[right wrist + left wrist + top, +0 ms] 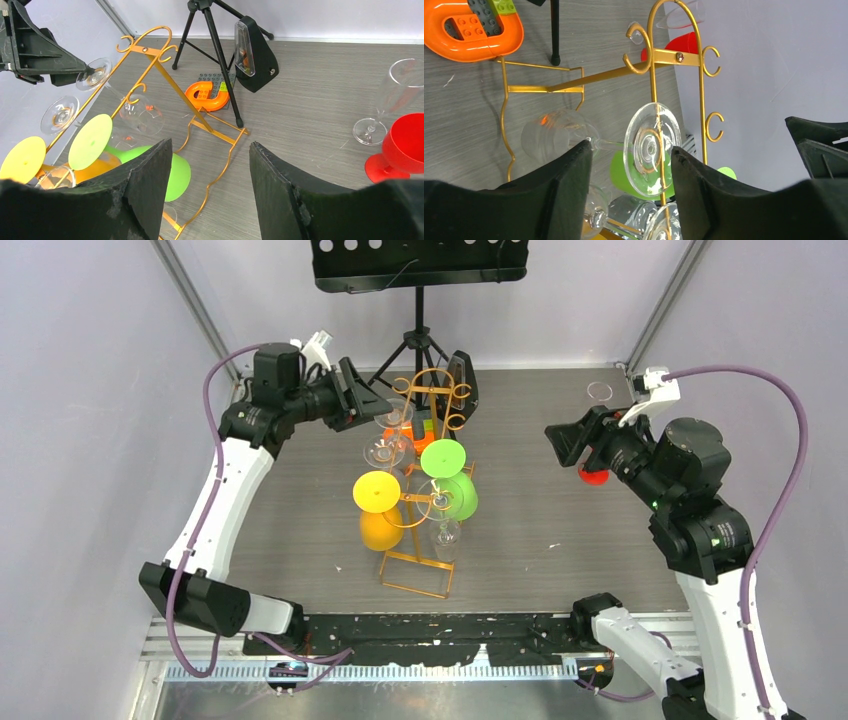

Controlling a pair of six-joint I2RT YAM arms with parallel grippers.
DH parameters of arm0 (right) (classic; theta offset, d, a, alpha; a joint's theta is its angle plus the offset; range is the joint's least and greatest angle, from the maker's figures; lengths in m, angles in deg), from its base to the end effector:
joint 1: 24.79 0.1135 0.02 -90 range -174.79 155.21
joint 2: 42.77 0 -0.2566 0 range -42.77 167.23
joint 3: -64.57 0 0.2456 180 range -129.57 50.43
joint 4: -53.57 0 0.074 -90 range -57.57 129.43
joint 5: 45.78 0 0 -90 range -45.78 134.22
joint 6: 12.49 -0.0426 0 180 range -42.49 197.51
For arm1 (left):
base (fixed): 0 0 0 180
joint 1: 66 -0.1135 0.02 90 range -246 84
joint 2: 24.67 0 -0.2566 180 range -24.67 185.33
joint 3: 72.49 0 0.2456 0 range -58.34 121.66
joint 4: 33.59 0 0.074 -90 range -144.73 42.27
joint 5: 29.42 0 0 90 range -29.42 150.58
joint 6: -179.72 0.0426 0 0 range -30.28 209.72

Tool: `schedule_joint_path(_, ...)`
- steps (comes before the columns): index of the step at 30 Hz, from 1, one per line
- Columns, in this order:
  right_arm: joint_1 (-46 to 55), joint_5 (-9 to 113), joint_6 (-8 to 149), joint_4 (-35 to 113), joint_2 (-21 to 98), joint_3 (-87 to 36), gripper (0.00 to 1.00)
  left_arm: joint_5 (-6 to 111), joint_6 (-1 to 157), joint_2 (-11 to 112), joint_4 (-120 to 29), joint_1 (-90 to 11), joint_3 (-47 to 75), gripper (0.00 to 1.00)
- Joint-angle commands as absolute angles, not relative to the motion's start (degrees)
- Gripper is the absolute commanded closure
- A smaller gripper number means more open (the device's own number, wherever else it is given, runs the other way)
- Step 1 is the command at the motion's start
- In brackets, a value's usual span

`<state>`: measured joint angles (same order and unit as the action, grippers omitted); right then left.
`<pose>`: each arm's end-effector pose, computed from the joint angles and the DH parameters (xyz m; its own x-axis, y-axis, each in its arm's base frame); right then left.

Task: Take the wine glass off the wine glass rack
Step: Pick up the wine glass from the wine rack.

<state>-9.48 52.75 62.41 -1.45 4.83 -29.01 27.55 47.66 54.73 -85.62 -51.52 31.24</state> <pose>0.1260 0.0410 0.4614 -0.2511 0.1983 -0.9474 -0.3490 0.8944 0.2798 0.2786 -0.0959 0.4159 -0.7876 -0.3767 -0.4876 0.2011 0.5910 -0.7812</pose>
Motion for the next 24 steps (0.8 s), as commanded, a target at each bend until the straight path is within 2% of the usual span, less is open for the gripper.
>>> schedule_joint_path(1,-9.05,52.0,63.05,1.87,4.21,-28.72,0.36,25.24,47.36,54.53,-82.13,-52.11,30.12,0.46)
schedule_joint_path(6,-9.05,51.57,63.17,2.06,4.15,-28.52,0.36,24.73,47.36,54.52,-81.91,-52.33,29.92,0.6)
schedule_joint_path(16,-9.1,52.57,62.54,2.91,4.12,-27.5,0.36,24.55,47.88,54.17,-82.43,-52.55,29.91,0.81)
schedule_joint_path(20,-9.07,52.68,62.54,2.93,4.37,-27.63,0.36,24.46,48.19,54.12,-82.83,-52.64,30.22,0.93)
schedule_joint_path(24,-9.08,52.74,62.55,2.96,4.43,-27.41,0.36,24.46,48.31,53.99,-83.14,-52.86,30.65,1.0)
